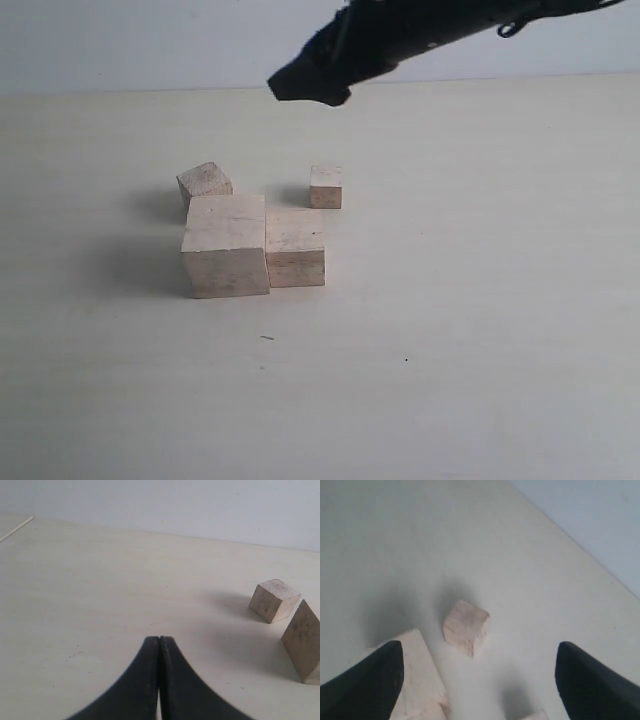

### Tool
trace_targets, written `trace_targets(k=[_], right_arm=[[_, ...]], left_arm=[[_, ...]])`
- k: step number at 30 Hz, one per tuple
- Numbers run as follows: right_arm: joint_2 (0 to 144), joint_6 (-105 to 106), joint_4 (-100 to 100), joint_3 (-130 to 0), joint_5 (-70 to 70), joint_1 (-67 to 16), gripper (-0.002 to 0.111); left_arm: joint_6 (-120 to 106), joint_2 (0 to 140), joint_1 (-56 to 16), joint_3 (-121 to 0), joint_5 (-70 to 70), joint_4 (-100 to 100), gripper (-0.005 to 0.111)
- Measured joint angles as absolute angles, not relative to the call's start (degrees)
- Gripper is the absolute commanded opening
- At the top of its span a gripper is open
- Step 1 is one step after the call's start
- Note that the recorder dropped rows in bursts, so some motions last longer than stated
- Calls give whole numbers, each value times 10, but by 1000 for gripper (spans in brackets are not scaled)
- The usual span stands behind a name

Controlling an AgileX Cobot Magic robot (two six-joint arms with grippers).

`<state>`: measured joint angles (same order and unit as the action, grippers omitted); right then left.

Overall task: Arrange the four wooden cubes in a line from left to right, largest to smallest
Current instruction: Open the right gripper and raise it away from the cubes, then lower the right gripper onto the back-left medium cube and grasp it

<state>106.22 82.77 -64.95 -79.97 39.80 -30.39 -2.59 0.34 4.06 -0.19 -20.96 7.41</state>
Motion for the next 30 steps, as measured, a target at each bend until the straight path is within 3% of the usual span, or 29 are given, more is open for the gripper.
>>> trace_targets(k=[13,20,30], right_arm=[[1161,402,-410,-986,310,-457,78],[1265,151,-193,-1136,404,-482,78],[1360,57,-117,-1284,513,-482,73]], left_arm=[[-26,3,41,-2,-210,74,0],[-26,3,41,-2,-210,74,0],[-26,3,41,-2,-210,74,0]])
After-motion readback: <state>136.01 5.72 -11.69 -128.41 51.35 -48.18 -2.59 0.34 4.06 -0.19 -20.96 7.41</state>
